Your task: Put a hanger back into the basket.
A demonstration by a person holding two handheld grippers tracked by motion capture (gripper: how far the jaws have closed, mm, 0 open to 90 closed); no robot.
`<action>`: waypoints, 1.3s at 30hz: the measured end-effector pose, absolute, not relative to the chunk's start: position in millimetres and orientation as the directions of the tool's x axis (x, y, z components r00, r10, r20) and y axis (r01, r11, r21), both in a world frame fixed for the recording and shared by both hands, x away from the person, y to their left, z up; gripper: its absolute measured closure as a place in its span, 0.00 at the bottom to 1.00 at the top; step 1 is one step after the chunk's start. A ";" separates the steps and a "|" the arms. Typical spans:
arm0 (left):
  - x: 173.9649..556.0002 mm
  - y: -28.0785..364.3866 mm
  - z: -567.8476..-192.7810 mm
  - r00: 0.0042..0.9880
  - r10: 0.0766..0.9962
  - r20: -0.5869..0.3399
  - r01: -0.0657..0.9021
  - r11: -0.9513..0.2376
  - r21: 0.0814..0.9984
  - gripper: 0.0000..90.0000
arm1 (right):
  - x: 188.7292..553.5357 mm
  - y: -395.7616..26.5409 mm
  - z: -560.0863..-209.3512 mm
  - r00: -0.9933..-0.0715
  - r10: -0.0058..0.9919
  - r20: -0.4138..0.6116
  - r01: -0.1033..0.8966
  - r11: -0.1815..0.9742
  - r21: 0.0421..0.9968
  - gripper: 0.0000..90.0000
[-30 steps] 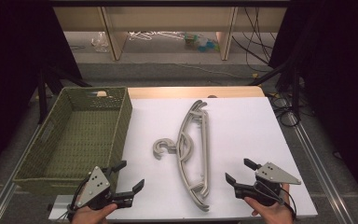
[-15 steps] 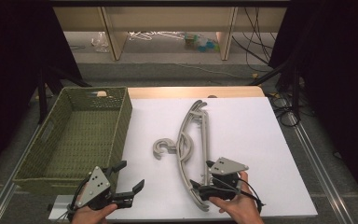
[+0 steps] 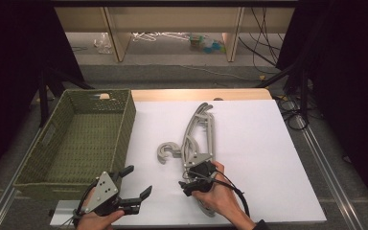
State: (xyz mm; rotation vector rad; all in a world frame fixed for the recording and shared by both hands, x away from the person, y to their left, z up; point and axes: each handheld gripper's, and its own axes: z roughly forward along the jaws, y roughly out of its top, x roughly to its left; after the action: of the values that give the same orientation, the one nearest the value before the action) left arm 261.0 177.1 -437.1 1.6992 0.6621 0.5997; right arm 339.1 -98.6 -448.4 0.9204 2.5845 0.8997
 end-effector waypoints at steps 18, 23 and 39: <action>262.7 178.4 -436.0 0.709 0.704 0.049 0.110 -0.180 0.978 0.18 | 368.7 -88.9 -462.5 -0.744 0.666 0.059 0.589 0.612 0.528 0.46; 261.9 177.3 -436.1 0.711 0.702 0.045 0.114 -0.178 0.977 0.18 | 367.3 -89.4 -460.0 -0.744 0.666 0.057 0.590 0.613 0.525 0.53; 261.2 178.2 -435.3 0.712 0.701 0.041 0.112 -0.171 0.979 0.18 | 359.1 -100.4 -448.7 -0.736 0.676 0.038 0.603 0.628 0.491 0.71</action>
State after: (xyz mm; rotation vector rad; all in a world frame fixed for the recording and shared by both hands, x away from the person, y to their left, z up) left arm 261.2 178.2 -435.3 1.6877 0.6582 0.5945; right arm 359.1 -100.4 -448.7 1.0669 2.6973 0.7304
